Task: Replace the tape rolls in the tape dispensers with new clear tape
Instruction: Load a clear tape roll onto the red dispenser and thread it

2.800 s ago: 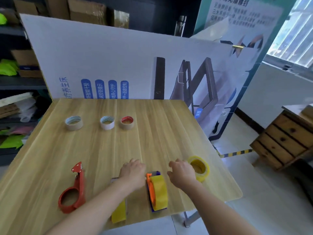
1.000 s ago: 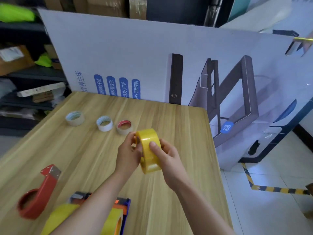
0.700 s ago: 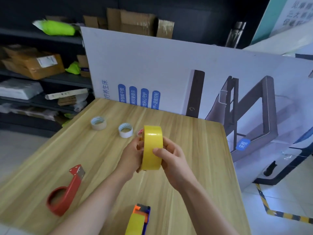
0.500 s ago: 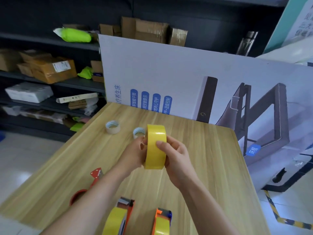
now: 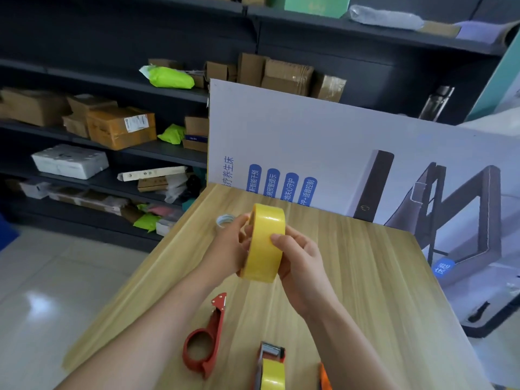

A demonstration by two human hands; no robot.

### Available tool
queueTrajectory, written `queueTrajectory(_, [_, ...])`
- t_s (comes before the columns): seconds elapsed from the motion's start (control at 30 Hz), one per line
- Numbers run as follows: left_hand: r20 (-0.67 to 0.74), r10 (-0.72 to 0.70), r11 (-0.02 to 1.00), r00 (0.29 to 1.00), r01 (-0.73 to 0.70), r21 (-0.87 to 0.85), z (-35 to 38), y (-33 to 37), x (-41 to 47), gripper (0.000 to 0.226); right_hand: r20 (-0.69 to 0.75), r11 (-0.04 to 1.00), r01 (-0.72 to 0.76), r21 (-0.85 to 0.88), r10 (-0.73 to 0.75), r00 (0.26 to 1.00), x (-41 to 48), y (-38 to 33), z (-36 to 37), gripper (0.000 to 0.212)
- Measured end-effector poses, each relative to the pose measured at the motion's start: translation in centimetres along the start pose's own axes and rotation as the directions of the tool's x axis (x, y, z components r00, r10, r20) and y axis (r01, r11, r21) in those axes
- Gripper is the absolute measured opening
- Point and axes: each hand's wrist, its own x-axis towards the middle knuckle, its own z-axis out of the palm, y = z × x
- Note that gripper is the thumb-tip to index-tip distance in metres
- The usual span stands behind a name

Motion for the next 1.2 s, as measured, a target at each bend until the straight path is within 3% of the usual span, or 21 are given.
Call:
queueTrajectory(0.23, [0.047, -0.053, 0.999, 0.998, 0.052, 0.014, -1.5, -0.5, -0.3, 0.043, 0.024, 1.000, -0.015, 0.002, 0.015, 1.000, 0.3, 0.3, 1.4, 0.040])
queueTrajectory(0.4, [-0.088, 0.222, 0.967, 0.971, -0.208, 0.145, -2.5, 1.7, -1.3, 0.065, 0.034, 0.998, -0.024, 0.055, 0.022, 0.999, 0.8, 0.1, 2.1, 0.035])
queueTrajectory(0.5, [-0.152, 0.347, 0.926, 0.925, -0.313, 0.212, -3.5, 2.8, -1.4, 0.042, 0.052, 0.996, -0.036, 0.078, 0.032, 0.998, 1.1, -0.2, 2.2, 0.025])
queueTrajectory(0.57, [-0.141, 0.385, 0.894, 0.912, -0.330, 0.302, -3.7, 2.9, -1.3, 0.031, 0.088, 0.991, -0.057, 0.123, 0.046, 0.995, 1.4, -0.5, 1.8, 0.030])
queueTrajectory(0.73, [-0.162, 0.219, 0.964, 0.962, -0.188, 0.186, -3.7, 3.0, -0.8, 0.047, 0.219, 0.988, -0.058, 0.141, 0.026, 0.975, 2.3, -0.7, 1.7, 0.038])
queueTrajectory(0.9, [-0.124, 0.131, 0.980, 0.984, -0.110, 0.165, -4.5, 2.2, 0.0, 0.049, 0.259, 0.992, -0.047, 0.119, 0.015, 0.966, 3.4, -0.2, 2.1, 0.039])
queueTrajectory(1.1, [-0.044, 0.063, 0.993, 0.997, -0.058, 0.106, -5.9, 0.9, 2.2, 0.025, 0.168, 0.997, -0.009, 0.072, -0.003, 0.986, 5.9, 0.8, 3.9, 0.039])
queueTrajectory(1.2, [0.044, 0.022, 0.996, 0.999, -0.026, 0.088, -7.5, 0.3, 3.4, 0.027, 0.083, 0.995, -0.016, 0.099, 0.007, 0.997, 7.3, 1.6, 5.6, 0.030])
